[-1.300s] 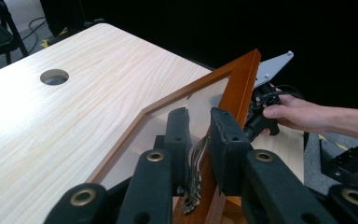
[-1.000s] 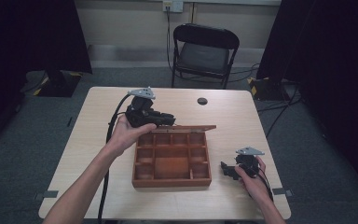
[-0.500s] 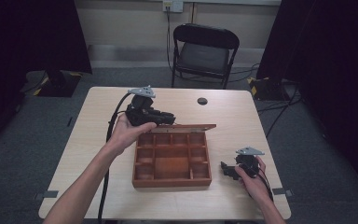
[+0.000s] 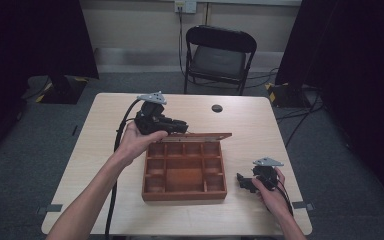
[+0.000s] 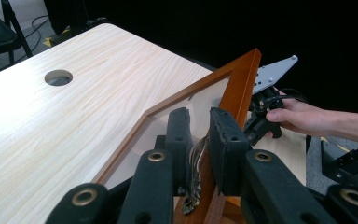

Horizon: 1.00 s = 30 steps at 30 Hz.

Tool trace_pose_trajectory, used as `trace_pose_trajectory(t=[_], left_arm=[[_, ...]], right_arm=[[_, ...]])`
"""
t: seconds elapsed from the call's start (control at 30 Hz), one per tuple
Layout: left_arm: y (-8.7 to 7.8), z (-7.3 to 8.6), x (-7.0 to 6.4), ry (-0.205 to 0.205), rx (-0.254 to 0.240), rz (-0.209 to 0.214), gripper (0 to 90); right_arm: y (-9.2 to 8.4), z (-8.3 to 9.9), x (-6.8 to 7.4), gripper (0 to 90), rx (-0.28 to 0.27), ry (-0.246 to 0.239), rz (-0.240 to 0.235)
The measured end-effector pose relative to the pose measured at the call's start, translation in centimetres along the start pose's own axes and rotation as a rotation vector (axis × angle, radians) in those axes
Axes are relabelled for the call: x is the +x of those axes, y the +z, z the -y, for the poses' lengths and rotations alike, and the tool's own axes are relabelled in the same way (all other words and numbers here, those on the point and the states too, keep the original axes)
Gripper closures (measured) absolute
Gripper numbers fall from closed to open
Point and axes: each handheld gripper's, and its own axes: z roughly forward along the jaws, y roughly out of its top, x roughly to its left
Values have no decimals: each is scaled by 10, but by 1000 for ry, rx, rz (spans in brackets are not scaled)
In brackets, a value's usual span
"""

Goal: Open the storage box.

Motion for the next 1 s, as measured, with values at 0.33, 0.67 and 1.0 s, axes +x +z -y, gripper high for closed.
trace_pose_trajectory(t=[0.33, 0.67, 1.0], left_arm=[[0, -1, 0, 4, 1, 0, 784], [0, -1, 0, 6, 5, 0, 789], [0, -1, 0, 9, 5, 1, 791]], right_arm=[[0, 0, 0, 89, 0, 0, 0], [0, 0, 0, 90, 0, 0, 0], [0, 0, 0, 90, 0, 0, 0]])
